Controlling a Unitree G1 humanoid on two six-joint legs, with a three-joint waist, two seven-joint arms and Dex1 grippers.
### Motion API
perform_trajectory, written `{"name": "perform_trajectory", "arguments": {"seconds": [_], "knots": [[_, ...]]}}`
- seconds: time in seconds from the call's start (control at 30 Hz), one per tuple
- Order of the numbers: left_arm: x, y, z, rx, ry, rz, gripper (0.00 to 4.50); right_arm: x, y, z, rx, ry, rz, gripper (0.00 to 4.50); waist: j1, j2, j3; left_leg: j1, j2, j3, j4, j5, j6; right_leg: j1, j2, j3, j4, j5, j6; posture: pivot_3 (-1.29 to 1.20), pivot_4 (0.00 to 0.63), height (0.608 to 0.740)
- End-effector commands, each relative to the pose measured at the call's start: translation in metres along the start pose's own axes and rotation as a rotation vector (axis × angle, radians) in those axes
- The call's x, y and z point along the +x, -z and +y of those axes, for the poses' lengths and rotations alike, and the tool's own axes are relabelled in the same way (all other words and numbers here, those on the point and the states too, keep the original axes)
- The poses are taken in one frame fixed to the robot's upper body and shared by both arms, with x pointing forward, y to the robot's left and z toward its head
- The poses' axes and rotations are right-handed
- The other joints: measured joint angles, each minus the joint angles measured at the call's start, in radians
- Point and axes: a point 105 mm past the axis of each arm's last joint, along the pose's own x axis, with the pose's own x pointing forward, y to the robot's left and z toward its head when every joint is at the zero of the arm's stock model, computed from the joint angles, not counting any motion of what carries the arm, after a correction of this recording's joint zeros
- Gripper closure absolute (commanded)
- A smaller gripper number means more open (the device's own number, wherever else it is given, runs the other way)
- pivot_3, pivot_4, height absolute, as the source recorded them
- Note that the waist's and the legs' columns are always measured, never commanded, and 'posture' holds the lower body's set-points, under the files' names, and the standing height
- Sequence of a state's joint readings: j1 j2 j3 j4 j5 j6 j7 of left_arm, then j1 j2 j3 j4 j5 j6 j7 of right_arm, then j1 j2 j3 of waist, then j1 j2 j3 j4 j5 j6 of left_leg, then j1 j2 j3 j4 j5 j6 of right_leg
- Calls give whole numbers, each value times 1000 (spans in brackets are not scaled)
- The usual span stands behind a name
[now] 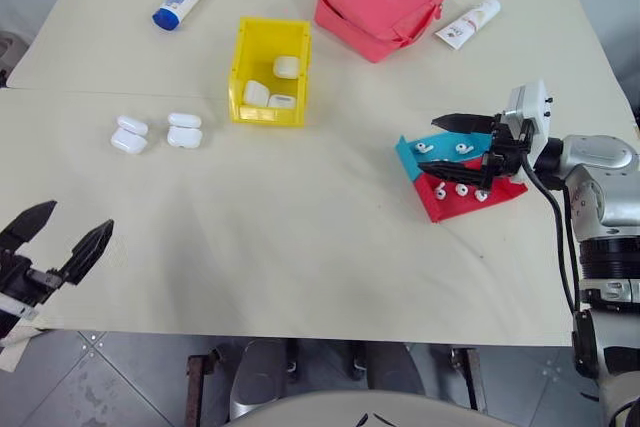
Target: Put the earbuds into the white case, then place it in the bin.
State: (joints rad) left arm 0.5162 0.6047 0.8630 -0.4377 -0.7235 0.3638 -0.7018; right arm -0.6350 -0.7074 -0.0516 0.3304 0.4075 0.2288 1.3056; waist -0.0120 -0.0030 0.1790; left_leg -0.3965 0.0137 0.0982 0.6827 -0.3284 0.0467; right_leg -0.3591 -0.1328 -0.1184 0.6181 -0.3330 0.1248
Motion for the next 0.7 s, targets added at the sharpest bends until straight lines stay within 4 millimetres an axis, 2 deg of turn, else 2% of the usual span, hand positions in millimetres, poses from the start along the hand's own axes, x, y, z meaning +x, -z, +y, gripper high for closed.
{"name": "perform_trajectory", "arguments": {"seconds": [0.03,0.2,0.4,0.57,0.7], "knots": [[4,-16,0,58,2,-38,14,6,-10,-3,-45,-25,-31,0,4,0,0,0,0,0,0,0,0,0,0,0,0,0,0,0,150,740],[40,-34,12,92,-58,-72,14,16,-14,-5,-53,-53,-44,0,10,0,0,0,-2,-1,0,0,0,0,0,1,1,0,0,0,150,740],[93,-45,11,78,-69,-5,14,22,-13,-4,-52,-82,-42,0,7,0,0,0,-2,-2,0,0,0,-1,1,1,3,0,0,0,150,740],[142,-46,4,20,-54,149,14,26,-14,-3,-56,-106,-37,0,8,1,0,0,-2,-1,0,0,0,-2,3,0,4,0,0,0,150,740],[167,-47,0,-26,-73,257,14,26,-15,-3,-59,-110,-32,0,9,0,0,0,-3,-1,0,1,0,-2,3,-2,5,0,0,0,150,740]]}}
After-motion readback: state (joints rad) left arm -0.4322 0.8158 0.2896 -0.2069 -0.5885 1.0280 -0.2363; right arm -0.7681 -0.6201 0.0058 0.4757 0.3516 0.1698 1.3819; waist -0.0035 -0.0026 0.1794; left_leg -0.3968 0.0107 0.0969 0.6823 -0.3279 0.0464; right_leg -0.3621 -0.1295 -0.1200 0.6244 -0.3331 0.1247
